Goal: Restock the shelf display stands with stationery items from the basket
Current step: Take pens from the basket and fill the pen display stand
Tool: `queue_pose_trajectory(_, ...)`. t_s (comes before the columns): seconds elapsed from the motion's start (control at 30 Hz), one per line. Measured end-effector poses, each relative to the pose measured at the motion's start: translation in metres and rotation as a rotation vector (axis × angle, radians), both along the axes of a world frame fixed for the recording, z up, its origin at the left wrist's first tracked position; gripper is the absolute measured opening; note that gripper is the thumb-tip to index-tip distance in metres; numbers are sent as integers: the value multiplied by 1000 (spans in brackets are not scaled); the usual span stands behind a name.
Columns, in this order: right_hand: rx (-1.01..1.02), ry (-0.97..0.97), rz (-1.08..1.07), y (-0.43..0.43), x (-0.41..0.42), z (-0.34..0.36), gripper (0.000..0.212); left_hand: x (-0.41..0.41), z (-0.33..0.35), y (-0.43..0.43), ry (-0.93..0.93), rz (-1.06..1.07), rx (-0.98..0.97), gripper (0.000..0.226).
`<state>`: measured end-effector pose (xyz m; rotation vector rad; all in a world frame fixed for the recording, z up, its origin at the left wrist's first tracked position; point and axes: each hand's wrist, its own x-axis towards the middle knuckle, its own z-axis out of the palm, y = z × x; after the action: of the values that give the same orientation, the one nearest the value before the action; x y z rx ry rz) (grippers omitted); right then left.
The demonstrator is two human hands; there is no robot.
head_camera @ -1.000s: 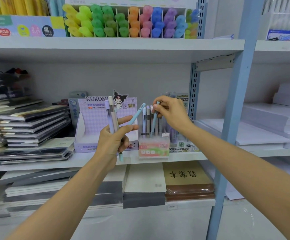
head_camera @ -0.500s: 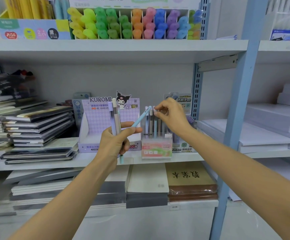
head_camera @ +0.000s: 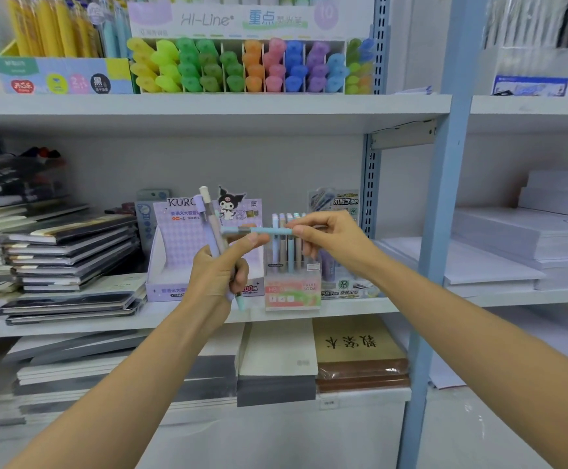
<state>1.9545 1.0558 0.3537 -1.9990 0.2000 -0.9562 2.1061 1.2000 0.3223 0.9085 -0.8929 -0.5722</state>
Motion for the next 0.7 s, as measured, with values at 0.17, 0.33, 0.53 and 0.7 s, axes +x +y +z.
queue_pose_trajectory(0.17, -52, 159, 24, 11, -14, -9, 14, -12, 6, -3, 93, 23, -63, 10)
queue_pose_trajectory(0.33, -76, 238, 117, 25, -23, -6, 13, -23, 9, -6, 73, 98, -25, 14)
queue_pose_trajectory(0.53, -86, 62, -20, 31, -21, 9, 28, -30, 7, -7, -102, 103, 96, 14)
queue_pose_trajectory(0.7, -73, 8, -2, 35, -10, 16, 23, -35, 4, -9, -199, 42, 168, 18)
